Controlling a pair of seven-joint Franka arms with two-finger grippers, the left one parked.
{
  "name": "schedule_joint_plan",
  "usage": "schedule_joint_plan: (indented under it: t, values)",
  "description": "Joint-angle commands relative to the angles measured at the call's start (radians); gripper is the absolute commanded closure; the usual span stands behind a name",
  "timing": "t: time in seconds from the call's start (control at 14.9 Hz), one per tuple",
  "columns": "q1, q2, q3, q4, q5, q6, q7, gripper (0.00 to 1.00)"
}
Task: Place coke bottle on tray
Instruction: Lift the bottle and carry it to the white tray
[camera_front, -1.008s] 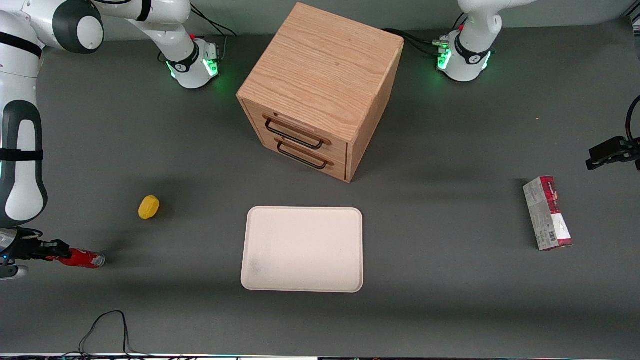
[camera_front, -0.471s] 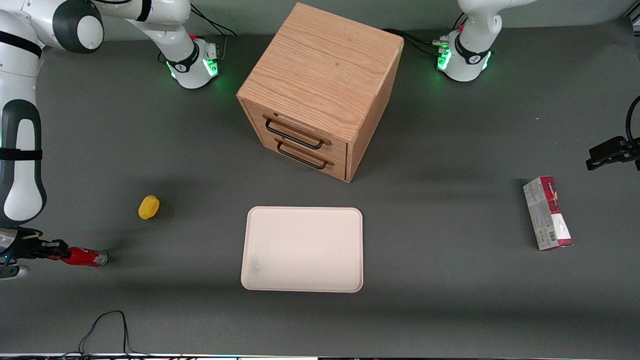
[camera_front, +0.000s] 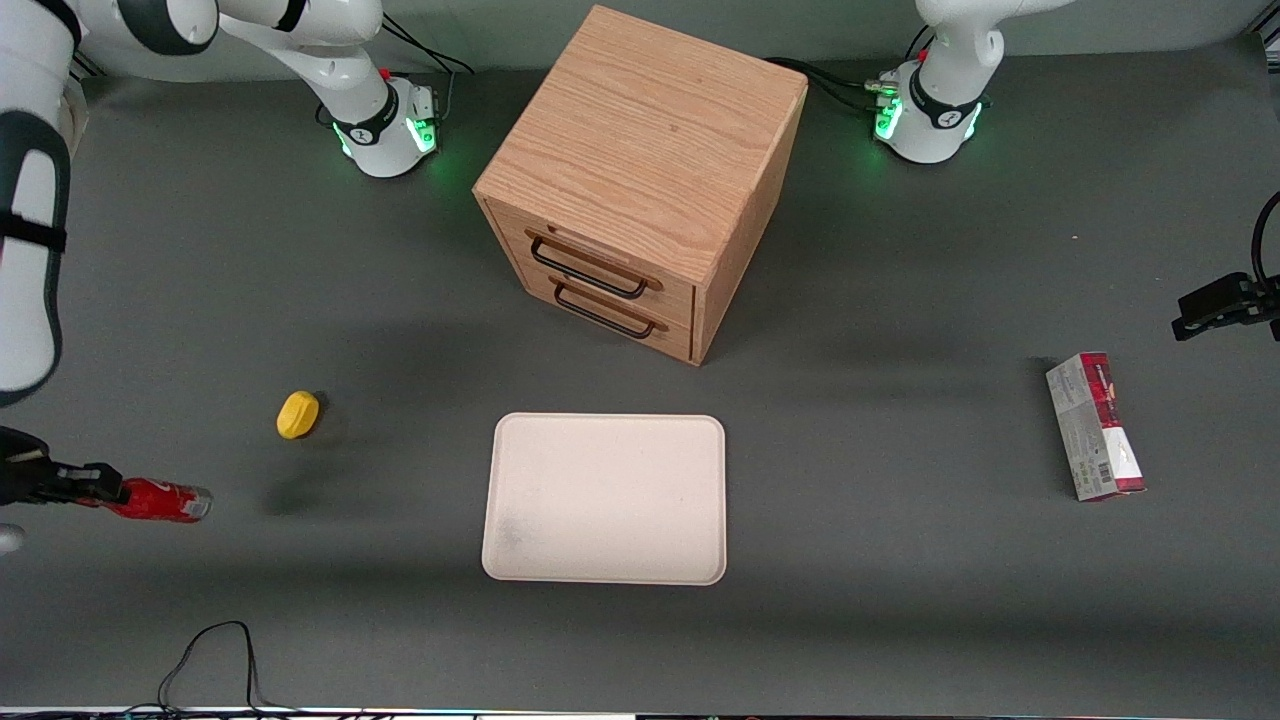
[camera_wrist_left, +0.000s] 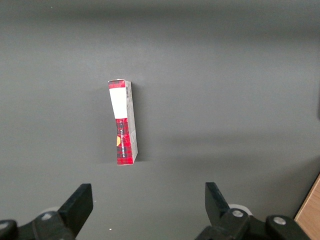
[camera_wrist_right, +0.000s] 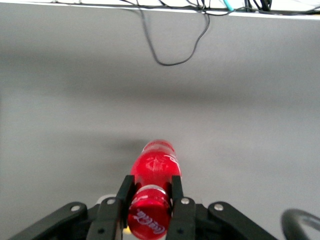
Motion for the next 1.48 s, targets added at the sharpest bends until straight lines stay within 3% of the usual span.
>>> schedule_joint_plan:
  t: [0.0, 0.27, 0.47, 0.81, 1.01, 1.41]
  values:
    - [0.033, -0.023, 0.073, 0.153, -0.033, -0.190, 0.191, 1.00]
    - [0.076, -0.056, 0.309, 0.199, -0.195, -0.261, 0.503, 1.00]
    - [0.115, -0.028, 0.434, 0.186, -0.238, -0.139, 0.729, 1.00]
    - [0.224, 0.104, 0.434, 0.181, -0.252, 0.083, 0.869, 1.00]
    - [0.278, 0.209, 0.428, 0.181, -0.338, 0.172, 0.901, 1.00]
    - [0.280, 0.286, 0.426, 0.092, -0.404, 0.315, 0.886, 1.00]
